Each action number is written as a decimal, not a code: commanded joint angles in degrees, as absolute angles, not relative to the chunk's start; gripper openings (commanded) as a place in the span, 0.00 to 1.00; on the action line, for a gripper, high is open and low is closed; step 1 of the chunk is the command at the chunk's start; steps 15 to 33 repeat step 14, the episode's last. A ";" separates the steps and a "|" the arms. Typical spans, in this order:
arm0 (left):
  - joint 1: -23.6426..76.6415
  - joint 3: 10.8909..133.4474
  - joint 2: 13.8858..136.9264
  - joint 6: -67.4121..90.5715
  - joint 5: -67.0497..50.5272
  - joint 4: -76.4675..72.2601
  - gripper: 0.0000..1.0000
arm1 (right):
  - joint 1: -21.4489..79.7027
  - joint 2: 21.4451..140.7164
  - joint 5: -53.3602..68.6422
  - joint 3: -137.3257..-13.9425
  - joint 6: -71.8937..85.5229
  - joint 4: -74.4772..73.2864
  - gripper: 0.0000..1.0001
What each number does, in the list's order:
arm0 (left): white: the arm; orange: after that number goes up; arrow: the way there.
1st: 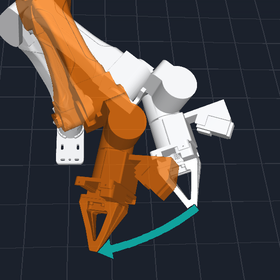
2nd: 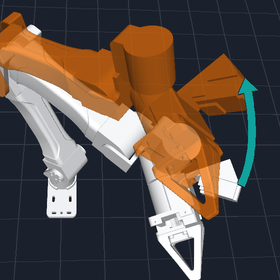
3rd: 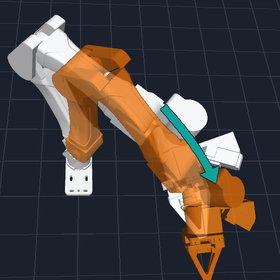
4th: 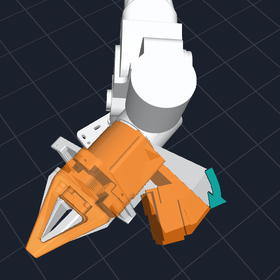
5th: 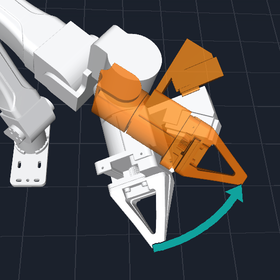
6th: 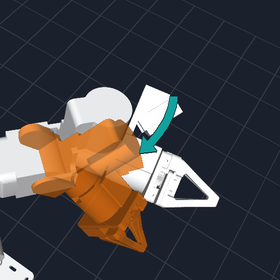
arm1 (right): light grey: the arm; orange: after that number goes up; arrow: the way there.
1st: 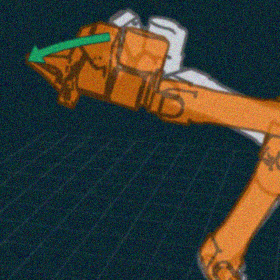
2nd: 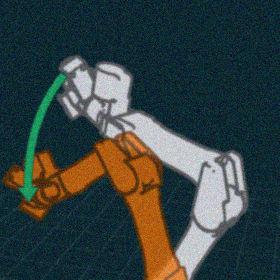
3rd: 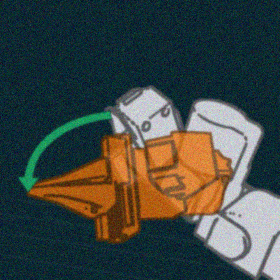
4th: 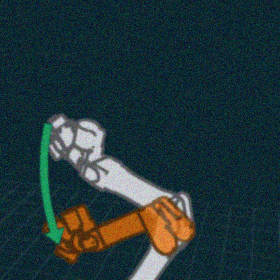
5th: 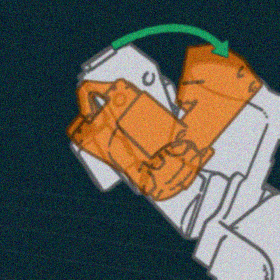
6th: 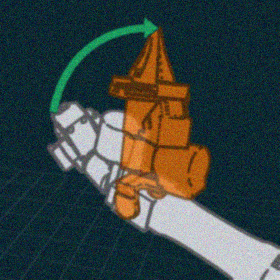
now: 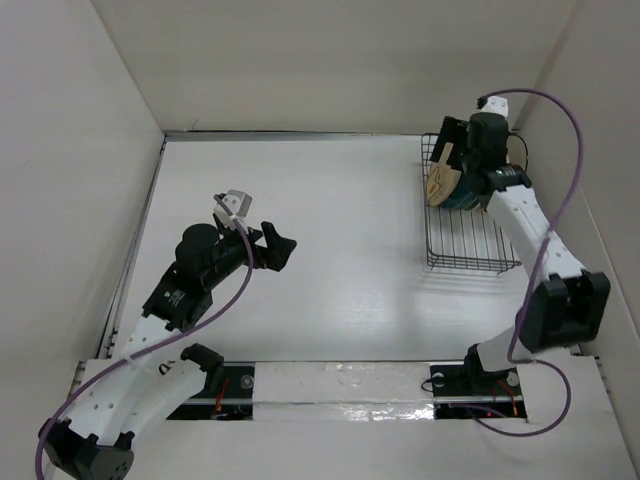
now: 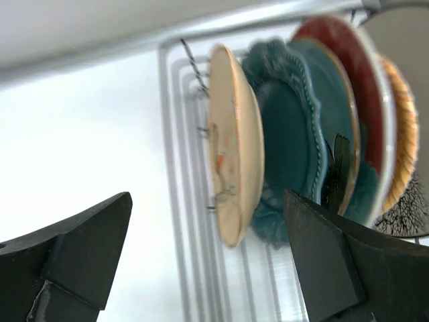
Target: Load the plates into the dish rack
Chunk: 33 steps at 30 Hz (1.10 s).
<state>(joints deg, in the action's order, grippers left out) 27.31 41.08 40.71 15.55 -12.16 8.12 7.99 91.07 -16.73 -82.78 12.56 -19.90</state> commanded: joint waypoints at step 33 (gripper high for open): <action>27.60 55.11 31.11 17.57 -0.53 8.09 0.99 | 24.70 47.46 -3.96 -55.81 23.20 -5.35 0.98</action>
